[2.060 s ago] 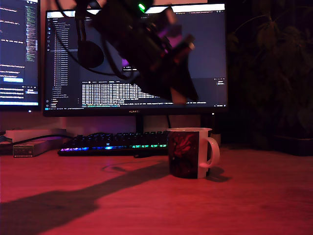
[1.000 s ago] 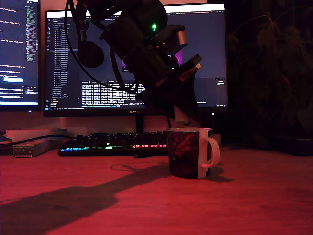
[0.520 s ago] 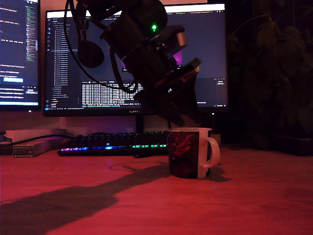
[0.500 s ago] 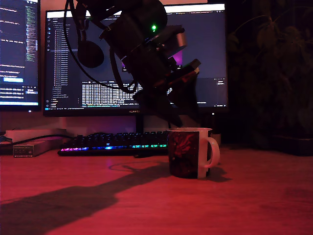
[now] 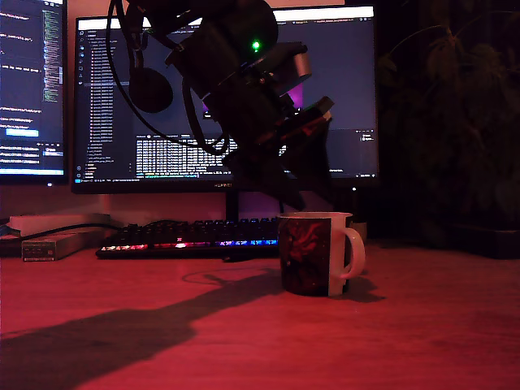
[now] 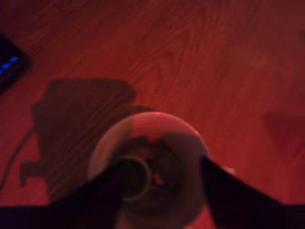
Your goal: Pick up the coffee capsules from the table one by one and drop them inside the nearest coffee cup
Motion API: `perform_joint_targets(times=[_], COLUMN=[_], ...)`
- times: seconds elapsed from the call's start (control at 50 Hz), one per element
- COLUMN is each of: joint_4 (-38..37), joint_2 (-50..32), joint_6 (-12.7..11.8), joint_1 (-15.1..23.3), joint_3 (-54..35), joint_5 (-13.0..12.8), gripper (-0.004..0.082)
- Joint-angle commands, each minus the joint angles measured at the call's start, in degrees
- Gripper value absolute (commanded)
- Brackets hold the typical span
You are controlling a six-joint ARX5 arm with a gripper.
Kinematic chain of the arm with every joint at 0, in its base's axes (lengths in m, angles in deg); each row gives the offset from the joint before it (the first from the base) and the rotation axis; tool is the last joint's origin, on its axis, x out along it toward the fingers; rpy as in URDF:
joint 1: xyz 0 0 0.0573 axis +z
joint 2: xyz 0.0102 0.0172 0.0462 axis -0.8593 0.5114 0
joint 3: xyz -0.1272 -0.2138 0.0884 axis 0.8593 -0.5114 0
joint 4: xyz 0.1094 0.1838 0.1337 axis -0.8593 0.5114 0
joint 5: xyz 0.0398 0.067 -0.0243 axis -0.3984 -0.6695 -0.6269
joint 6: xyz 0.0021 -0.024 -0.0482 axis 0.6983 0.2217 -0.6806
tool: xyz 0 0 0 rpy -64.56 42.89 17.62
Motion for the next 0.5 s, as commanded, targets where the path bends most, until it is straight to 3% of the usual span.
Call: perform_joint_targets(times=[0.0,0.1,0.32,0.48], joint_4=[0.0,-0.2,-0.7,-3.3], joint_2=[-0.7,-1.9,-4.8,-8.0], joint_6=[0.3,1.5,2.6,2.6], joint_1=[-0.4,-0.4,-0.4,-0.5], joint_3=[0.3,0.3,0.3,-0.5], joint_5=[0.4,0.6,3.1,3.2], gripper=[0.0100,-0.0028,-0.0023,-0.0023])
